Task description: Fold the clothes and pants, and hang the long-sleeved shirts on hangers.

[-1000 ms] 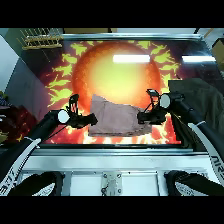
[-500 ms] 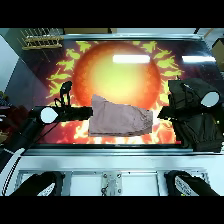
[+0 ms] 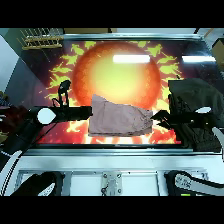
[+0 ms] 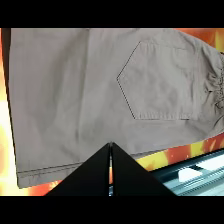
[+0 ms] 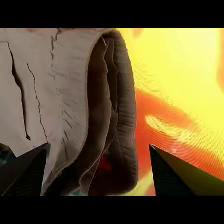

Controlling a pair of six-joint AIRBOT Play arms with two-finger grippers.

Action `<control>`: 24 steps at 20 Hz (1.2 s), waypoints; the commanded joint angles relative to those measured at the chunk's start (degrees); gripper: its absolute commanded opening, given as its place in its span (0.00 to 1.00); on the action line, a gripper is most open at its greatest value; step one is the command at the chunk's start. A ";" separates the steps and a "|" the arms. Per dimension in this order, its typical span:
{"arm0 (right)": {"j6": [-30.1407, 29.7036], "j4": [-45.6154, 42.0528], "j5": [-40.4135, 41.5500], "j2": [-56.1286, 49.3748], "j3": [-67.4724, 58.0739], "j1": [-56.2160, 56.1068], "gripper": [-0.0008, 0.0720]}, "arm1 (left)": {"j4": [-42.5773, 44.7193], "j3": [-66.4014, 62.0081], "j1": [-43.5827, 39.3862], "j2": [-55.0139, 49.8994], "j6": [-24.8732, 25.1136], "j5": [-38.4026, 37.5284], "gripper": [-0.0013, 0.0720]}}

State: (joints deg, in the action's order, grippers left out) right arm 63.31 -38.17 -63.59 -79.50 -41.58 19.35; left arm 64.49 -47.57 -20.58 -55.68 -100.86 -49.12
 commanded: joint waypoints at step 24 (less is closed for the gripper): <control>-6.08 8.98 -0.90 -4.79 -7.28 -11.39 0.03 | 0.02 -0.04 -5.27 0.07 -0.11 1.31 0.03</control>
State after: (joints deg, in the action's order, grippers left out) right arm 54.63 -30.13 -63.42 -86.04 -44.23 7.35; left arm 64.49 -47.57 -25.80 -55.64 -100.99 -47.81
